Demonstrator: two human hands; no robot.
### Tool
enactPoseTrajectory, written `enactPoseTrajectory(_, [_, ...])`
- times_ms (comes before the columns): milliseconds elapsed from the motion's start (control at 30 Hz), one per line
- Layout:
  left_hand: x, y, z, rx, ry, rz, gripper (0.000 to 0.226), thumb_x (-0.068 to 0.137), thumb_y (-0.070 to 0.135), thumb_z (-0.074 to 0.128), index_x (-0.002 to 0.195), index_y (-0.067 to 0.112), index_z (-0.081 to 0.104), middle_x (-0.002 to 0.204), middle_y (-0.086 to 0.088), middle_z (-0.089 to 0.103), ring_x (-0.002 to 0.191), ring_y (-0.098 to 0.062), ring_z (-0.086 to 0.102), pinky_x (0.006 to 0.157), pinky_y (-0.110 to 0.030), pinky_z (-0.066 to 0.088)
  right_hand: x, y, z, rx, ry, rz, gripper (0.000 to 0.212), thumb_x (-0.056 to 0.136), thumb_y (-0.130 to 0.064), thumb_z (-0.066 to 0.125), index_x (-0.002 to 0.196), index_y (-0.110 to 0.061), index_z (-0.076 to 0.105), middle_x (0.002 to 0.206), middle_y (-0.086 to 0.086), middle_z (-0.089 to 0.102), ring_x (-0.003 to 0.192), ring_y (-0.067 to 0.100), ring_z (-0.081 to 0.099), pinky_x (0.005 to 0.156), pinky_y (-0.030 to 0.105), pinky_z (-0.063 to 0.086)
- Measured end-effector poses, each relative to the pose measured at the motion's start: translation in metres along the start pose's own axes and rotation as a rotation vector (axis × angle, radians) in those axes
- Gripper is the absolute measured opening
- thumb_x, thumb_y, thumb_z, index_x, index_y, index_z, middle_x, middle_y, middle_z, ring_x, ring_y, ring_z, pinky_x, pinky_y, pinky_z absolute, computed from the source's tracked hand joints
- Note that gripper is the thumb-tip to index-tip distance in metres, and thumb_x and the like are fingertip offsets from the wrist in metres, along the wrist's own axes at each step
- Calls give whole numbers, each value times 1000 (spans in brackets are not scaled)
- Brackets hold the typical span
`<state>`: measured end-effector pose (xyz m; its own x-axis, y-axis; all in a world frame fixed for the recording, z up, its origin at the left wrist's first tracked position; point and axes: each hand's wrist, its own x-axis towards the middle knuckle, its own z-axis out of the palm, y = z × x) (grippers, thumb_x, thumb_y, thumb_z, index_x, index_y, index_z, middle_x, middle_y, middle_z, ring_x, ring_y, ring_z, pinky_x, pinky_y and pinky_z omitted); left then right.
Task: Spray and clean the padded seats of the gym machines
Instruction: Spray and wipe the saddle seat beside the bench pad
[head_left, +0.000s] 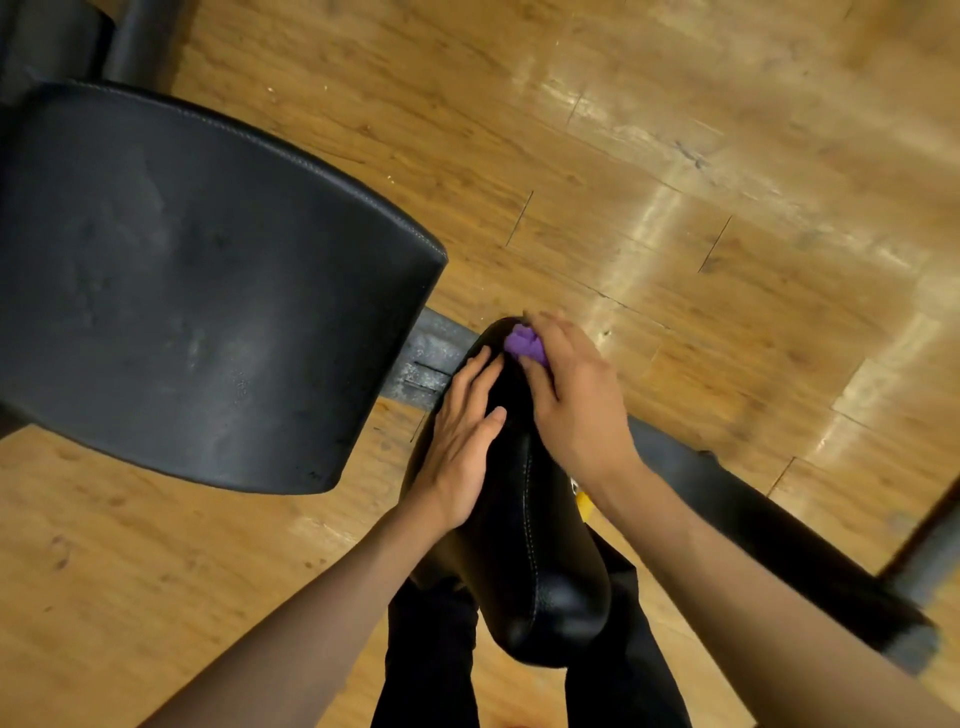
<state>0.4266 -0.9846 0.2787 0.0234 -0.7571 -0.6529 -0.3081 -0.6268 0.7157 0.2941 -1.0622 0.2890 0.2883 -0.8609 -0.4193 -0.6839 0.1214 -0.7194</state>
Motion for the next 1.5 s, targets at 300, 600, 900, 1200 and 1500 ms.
enactPoseTrajectory(300, [1,1,0,38,-9,31,54,94,47,33,146,59,23,162,24,17,151,4,14,126,-48,18,-14,0,-5,62,-104,118,49,104,-19,50,152,-18,39,162,4,28,153,26,14,120,16,15])
enactPoseTrajectory(600, [3,0,2,5,42,28,58,97,36,40,155,35,36,161,18,26,148,4,23,122,-31,23,114,11,-1,107,-434,385,9,100,-26,57,103,-28,66,100,2,64,91,15,57,57,20,40])
enactPoseTrajectory(900, [-4,-8,0,91,96,31,57,94,52,35,149,39,38,152,10,36,144,-4,32,122,-37,29,-19,14,-16,231,-133,5,49,101,-8,52,147,-22,47,162,2,31,153,17,14,121,21,17])
enactPoseTrajectory(1200, [-5,-1,-1,125,86,27,65,91,54,35,152,30,39,151,9,36,143,-10,35,120,-37,30,-140,13,-67,797,-468,164,50,93,16,49,125,-18,67,140,-17,58,141,-3,37,114,14,30])
enactPoseTrajectory(1500, [-3,-6,1,67,78,31,57,92,56,37,147,40,38,149,6,38,142,-7,34,114,-18,26,-84,14,-17,411,-94,-88,38,102,-5,50,135,-22,59,161,-4,33,154,18,7,126,35,13])
